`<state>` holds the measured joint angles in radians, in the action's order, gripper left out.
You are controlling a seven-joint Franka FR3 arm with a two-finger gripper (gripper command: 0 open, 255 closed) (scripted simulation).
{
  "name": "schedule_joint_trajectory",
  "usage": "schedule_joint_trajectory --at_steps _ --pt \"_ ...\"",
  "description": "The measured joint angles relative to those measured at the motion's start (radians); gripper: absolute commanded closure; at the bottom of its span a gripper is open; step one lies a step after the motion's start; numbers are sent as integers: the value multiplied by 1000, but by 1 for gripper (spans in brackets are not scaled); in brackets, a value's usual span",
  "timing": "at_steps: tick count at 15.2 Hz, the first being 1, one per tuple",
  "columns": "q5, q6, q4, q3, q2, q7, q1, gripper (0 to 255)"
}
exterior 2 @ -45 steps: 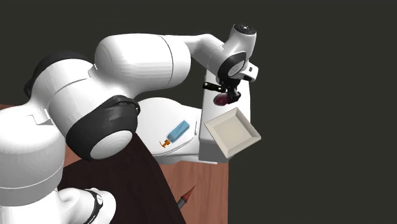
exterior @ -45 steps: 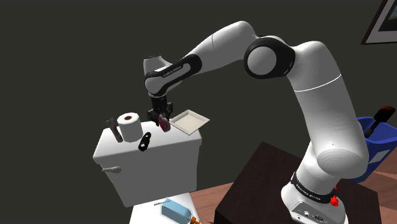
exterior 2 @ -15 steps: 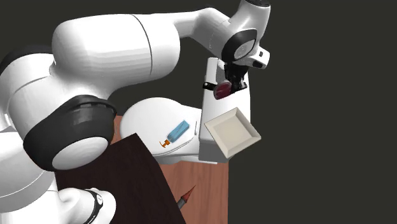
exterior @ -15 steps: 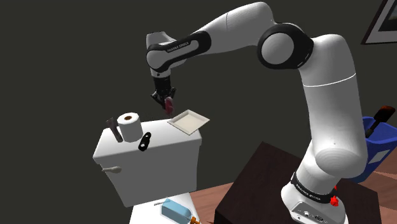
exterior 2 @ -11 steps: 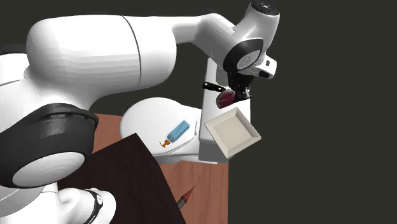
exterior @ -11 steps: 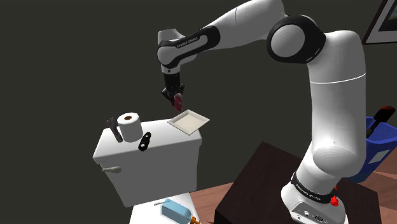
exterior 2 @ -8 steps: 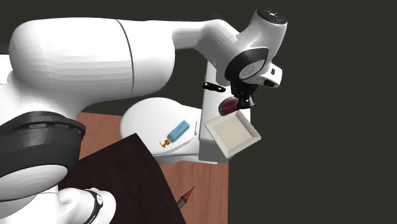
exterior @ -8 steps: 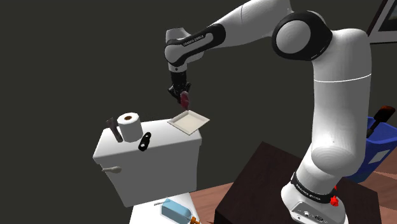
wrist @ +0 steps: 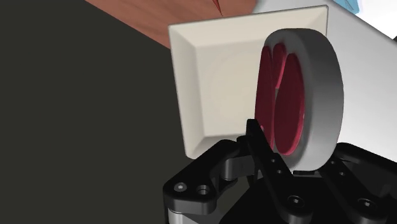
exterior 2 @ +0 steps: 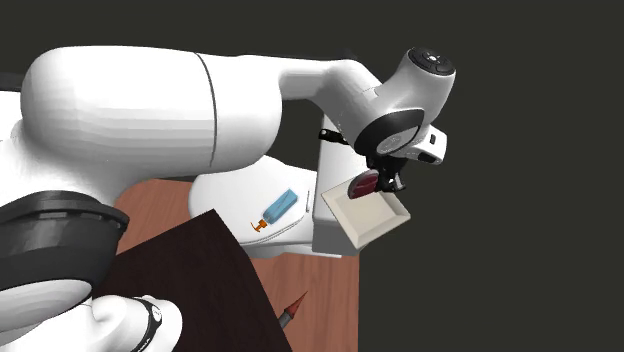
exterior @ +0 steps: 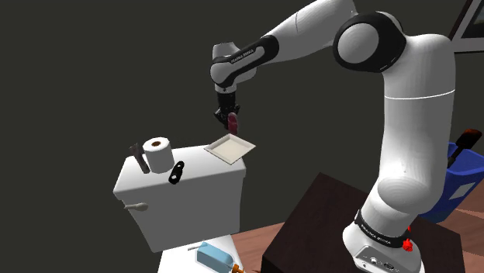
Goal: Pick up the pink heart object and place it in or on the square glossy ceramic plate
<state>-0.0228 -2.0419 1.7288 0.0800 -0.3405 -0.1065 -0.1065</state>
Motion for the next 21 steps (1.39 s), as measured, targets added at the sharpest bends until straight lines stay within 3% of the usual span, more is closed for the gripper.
schedule_joint_trajectory --at_steps 10,16,17,21 --pt "-6 -105 44 -2 -60 -6 4 255" --pt "-6 -115 54 -2 -61 -5 3 255" --pt "-6 -116 54 -2 -61 -5 3 0" --pt "-6 -116 54 -2 -61 -5 3 0"
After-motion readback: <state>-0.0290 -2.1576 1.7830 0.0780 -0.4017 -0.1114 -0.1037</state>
